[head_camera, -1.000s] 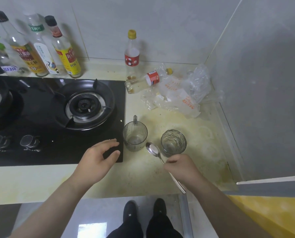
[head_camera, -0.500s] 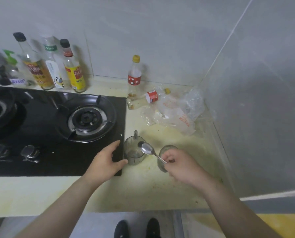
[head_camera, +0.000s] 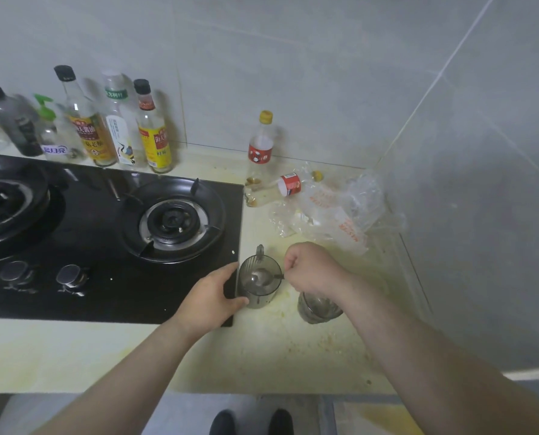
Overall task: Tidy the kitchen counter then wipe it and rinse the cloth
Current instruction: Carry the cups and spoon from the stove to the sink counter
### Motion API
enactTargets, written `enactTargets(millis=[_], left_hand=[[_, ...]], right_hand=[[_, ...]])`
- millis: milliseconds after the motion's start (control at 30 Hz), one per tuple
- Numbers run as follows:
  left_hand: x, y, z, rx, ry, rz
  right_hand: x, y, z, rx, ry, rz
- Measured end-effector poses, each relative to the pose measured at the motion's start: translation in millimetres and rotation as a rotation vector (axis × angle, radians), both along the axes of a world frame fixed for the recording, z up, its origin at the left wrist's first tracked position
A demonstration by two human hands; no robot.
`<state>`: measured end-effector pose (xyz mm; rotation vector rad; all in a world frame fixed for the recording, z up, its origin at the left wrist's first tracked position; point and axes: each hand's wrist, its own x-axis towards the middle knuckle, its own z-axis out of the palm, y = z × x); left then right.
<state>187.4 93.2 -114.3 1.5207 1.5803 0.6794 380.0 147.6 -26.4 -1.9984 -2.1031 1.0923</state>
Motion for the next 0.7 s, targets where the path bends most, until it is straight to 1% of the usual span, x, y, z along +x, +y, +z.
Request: enactTargets(millis=[200, 500, 633, 700], left_hand=[[3, 6, -3, -0.029, 0.011, -0.018], [5, 12, -11, -0.03, -0.003, -0.001], [7, 12, -7, -0.041, -0.011, 0.004], [9, 12, -6, -0.051, -0.035, -0.001]], right_hand=[[-9, 25, -9, 0.019, -0.019, -0.029], [-9, 40, -34, 0.006, 0.174, -0.225], [-9, 38, -37, -0.038, 0.307, -0.263], [-1, 34, -36, -0.02, 0.314, -0.26]])
